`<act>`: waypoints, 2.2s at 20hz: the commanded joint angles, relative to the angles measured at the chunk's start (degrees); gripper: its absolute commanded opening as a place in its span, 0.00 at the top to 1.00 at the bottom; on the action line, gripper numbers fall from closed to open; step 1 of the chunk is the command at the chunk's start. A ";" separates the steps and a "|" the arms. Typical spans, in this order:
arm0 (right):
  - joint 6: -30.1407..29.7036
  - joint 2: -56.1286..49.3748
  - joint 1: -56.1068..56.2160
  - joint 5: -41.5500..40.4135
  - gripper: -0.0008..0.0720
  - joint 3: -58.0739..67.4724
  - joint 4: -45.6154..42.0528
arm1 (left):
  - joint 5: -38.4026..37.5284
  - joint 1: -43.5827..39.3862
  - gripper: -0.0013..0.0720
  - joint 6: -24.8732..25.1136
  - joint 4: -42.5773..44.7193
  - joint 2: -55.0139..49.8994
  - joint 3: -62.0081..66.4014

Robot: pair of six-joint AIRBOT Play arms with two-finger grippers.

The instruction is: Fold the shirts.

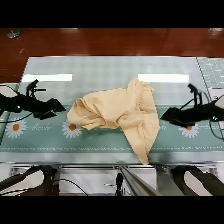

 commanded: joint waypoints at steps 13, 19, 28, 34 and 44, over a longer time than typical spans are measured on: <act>3.26 2.64 18.27 1.22 0.14 -12.31 3.39 | 3.76 -10.78 0.95 9.90 -11.30 -5.38 -3.26; 1.07 -6.23 28.09 -3.76 0.14 -12.31 10.75 | 3.76 -10.80 0.95 9.88 -11.30 -5.38 -3.26; -11.50 -14.32 28.85 -6.36 0.96 -9.88 20.41 | 3.80 -10.75 0.95 9.88 -11.30 -5.07 -2.51; -9.68 -12.59 16.46 -0.24 0.96 17.16 19.34 | 3.91 -8.13 0.95 9.88 -19.52 1.90 13.14; -5.07 -5.11 0.42 7.61 0.96 80.11 12.83 | 9.35 8.00 0.95 9.81 -18.14 23.08 50.64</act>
